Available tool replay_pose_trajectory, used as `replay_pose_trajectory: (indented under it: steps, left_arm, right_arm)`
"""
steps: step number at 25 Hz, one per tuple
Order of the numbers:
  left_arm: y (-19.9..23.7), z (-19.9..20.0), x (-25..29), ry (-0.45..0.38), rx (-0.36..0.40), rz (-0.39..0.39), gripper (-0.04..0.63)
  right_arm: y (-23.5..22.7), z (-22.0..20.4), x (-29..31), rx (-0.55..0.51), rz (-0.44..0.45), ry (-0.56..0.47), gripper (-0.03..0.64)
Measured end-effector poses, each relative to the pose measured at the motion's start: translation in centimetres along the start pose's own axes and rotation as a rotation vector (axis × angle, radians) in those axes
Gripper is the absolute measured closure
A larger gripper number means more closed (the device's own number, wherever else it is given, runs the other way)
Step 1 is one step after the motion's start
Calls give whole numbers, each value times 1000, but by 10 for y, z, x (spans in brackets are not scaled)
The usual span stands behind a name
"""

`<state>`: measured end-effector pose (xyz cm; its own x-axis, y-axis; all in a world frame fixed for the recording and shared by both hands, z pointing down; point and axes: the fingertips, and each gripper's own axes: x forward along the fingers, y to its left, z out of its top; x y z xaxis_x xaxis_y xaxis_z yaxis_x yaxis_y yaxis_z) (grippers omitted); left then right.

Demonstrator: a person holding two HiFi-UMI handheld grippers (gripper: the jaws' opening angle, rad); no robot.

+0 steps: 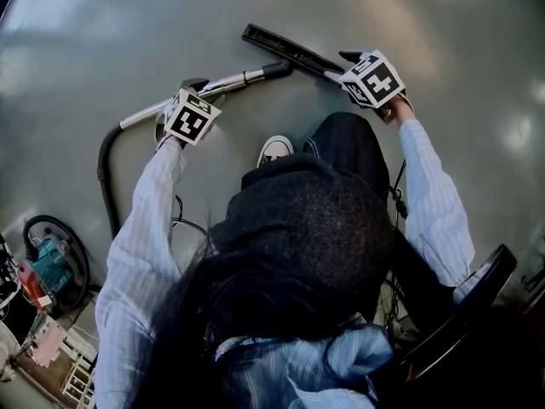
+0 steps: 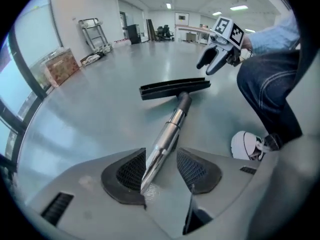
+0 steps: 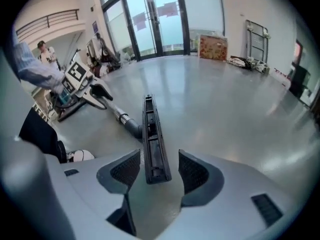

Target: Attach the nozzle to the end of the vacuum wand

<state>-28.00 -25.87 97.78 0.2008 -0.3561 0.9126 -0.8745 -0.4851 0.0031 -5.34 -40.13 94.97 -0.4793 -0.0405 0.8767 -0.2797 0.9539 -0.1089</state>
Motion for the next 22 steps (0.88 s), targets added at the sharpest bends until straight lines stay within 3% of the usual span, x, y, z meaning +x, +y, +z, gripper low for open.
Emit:
replay_pose_trajectory:
  steps: [6,10,12,13,14,16,18,22]
  left_arm:
    - [-25,33,-11,-166,-285,-58,423]
    - [-39,57,-24,-272,-418,-99,427]
    - [-45,66,-29,-326,-452,-103,441]
    - [-47,71,-32,-347,-463,-109,446]
    - [-50,76,-35,-363,-469,-119,453]
    - [-52,84,-44,-384,-468,-134,488]
    - [-52,91,-53,-402,-452,-136,564]
    - [-44,101,-62,-363,-427,-134,586]
  right_arm:
    - [5,3,-37,221,30,-256,374]
    - [15,4,-57,336,53,-346,395]
    - [18,1,-59,372,36,-387,484]
    - [18,1,-58,385,28,-409,574]
    - [19,2,-55,389,25,-426,600]
    - [23,4,-47,369,18,-434,604]
    - [27,3,-37,347,-1,-423,604]
    - [28,9,-36,407,-41,-420,606]
